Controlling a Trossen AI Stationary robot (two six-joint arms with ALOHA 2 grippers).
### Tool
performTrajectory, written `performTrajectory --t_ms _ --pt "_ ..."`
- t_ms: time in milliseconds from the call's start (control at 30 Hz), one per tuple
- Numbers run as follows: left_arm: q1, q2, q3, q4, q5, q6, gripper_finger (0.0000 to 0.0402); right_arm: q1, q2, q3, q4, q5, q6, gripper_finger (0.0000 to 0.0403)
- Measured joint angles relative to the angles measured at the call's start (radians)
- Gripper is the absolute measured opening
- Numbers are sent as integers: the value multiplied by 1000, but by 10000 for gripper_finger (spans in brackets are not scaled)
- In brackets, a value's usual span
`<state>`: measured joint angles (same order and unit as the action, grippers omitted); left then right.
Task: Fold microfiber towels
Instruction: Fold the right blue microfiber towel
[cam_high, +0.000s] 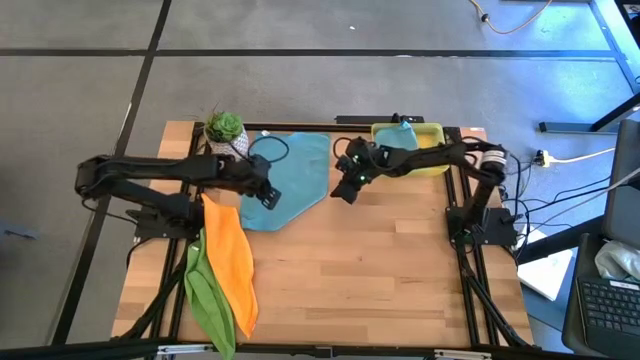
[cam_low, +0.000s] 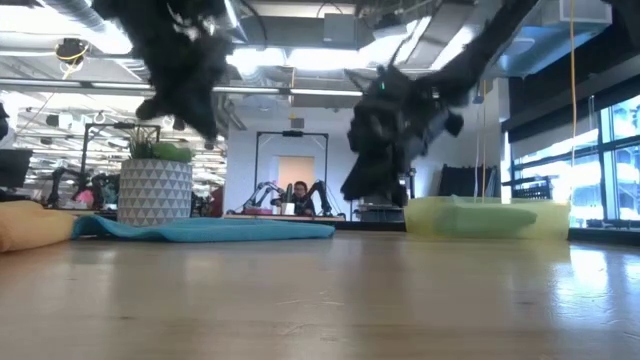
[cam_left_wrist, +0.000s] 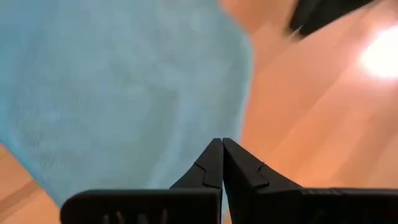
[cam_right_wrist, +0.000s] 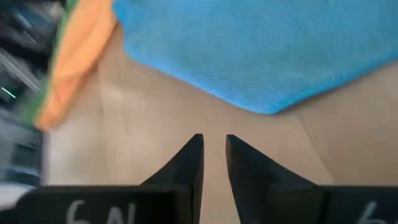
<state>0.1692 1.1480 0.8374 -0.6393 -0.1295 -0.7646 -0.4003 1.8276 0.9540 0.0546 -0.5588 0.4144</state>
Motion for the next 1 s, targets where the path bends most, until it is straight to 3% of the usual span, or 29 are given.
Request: performTrajectory --t_ms 100,200,467,567,800,1000 --pt "-4 -36 36 1 -17 -18 0 -29 75 -24 99 -81 179 89" --pt "-7 -36 82 -4 -22 -18 0 -37 130 -9 142 -97 279 124" --pt "-8 -35 191 -26 -25 38 0 -36 185 83 132 29 283 190" --pt "-8 -35 215 -27 -26 64 0 -37 185 99 136 88 287 192" --pt "-8 -35 253 -27 -37 121 0 -26 198 101 115 89 342 163" --pt "2 -35 258 -26 -34 150 0 -2 212 102 242 -20 495 136"
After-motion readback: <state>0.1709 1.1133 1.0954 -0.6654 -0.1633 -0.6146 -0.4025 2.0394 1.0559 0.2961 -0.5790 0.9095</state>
